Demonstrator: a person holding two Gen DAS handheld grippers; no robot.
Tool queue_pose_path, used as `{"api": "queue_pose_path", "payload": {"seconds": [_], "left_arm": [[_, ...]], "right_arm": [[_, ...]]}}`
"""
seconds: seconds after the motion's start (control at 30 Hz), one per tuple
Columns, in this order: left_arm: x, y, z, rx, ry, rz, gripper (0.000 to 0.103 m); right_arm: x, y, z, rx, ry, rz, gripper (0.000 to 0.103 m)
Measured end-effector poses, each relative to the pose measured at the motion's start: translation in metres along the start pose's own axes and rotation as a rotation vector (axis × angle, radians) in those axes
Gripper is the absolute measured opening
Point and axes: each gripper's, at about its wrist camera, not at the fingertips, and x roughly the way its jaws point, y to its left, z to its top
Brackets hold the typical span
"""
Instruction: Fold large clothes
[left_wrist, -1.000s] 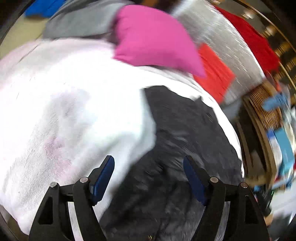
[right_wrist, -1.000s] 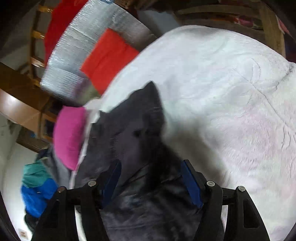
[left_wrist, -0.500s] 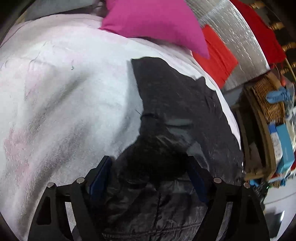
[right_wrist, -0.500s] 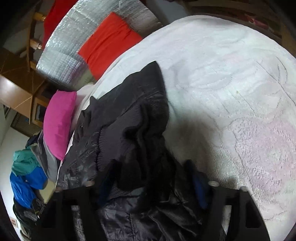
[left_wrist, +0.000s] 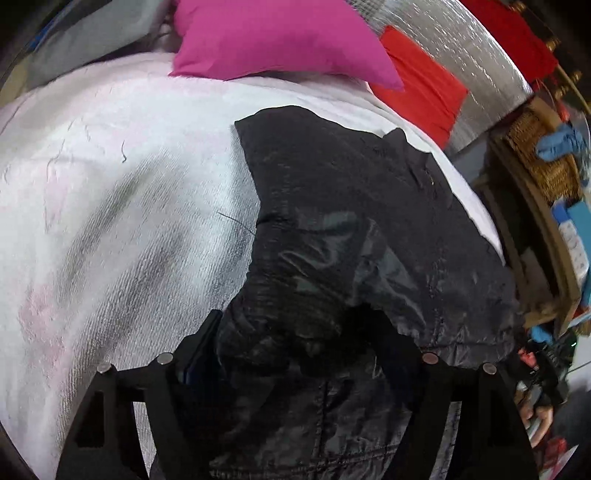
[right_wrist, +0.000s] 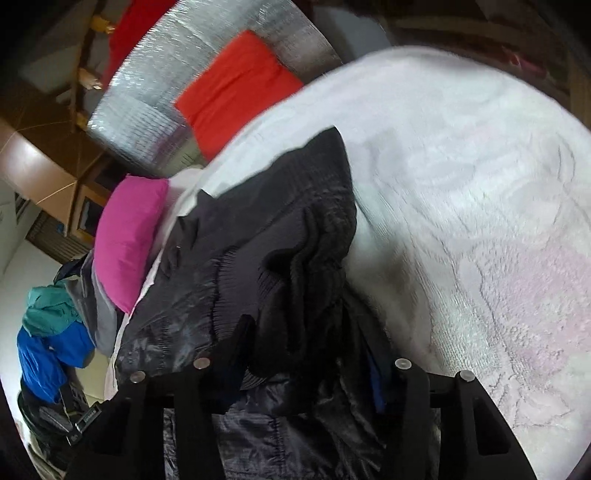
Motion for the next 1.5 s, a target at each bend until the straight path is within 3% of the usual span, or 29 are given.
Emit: {"api": "queue_pose_path", "payload": {"seconds": [0.1,0.27,0.37,0.47,0.6,0.63,0.67,0.77,0.87,0.97,1.33,1.43,1.5], "left_arm": [[0.001,-0.003,-0.003,0.025,-0.013,0.015,0.079],[-0.002,0.004,-0.001,-0.008,-0.047,0.009,0.057],[0.000,0.004,0.000,-0.010,-0.051,0.010,0.060],[0.006,-0.004,0.001,0.001,-0.032,-0.023,0.079],[0.008,-0.010,0.000,0.031,-0.043,0.012,0.077],[0.007,-0.010,0.000,0.027,-0.050,0.021,0.067],[0.006,-0.009,0.001,0.023,-0.056,0.031,0.055],[0.004,-0.006,0.004,-0.007,-0.071,0.011,0.043],[0.007,-0.013,0.007,0.028,-0.084,0.041,0.038],[0.014,-0.023,0.014,0.062,-0.086,0.081,0.036],[0.018,-0.031,0.056,0.062,-0.136,0.049,0.031],[0.030,-0.031,0.053,0.086,-0.090,0.087,0.034],[0.036,-0.030,0.049,0.091,-0.051,0.104,0.039]], "right_arm": [[0.013,-0.006,-0.002,0.025,0.041,-0.019,0.055],[0.014,-0.008,-0.003,0.030,0.039,-0.027,0.065],[0.015,-0.009,-0.003,0.028,0.037,-0.027,0.068],[0.015,-0.010,-0.002,0.030,0.043,-0.021,0.068],[0.014,-0.017,-0.001,0.067,0.059,0.006,0.069],[0.014,-0.017,-0.001,0.060,0.062,0.003,0.069],[0.014,-0.015,0.000,0.053,0.065,-0.003,0.069],[0.012,-0.011,-0.003,0.047,0.063,-0.015,0.063],[0.011,-0.003,-0.004,0.033,0.056,-0.025,0.055],[0.008,0.003,-0.005,0.023,0.039,-0.027,0.050],[0.001,0.023,0.001,0.033,-0.002,0.021,0.044],[0.015,0.009,-0.002,0.085,0.055,-0.013,0.043],[0.016,0.000,-0.001,0.128,0.071,0.011,0.046]]}}
